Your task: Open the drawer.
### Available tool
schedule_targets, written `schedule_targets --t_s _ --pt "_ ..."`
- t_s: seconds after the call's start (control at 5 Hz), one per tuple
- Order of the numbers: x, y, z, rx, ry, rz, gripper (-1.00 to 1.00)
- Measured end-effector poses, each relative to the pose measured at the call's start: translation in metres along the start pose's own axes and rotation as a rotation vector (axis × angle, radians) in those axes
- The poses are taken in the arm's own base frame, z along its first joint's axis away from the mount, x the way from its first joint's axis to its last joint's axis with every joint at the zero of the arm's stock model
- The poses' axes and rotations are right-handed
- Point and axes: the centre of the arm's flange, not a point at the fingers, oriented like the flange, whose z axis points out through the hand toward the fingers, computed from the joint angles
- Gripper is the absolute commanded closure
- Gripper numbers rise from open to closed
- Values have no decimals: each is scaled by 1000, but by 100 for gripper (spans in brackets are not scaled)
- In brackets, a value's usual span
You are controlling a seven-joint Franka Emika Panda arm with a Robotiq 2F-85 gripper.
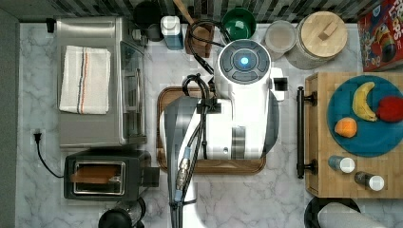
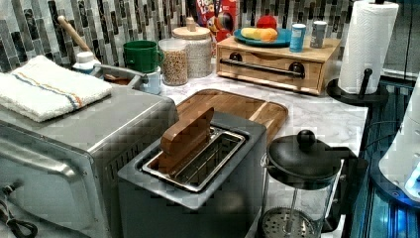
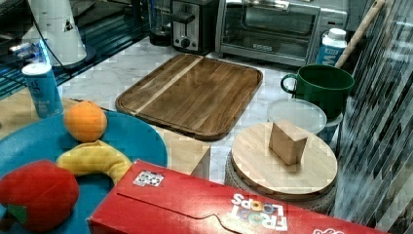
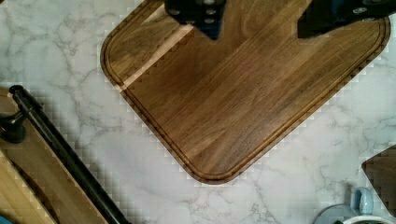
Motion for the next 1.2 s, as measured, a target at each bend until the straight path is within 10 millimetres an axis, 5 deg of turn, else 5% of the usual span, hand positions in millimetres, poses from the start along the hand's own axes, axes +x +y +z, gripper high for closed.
schedule_targets --t_s 0.8,1.2 --pt "4 -1 19 -22 -28 -56 -100" --pt "9 0 42 -61 -31 -422 -100"
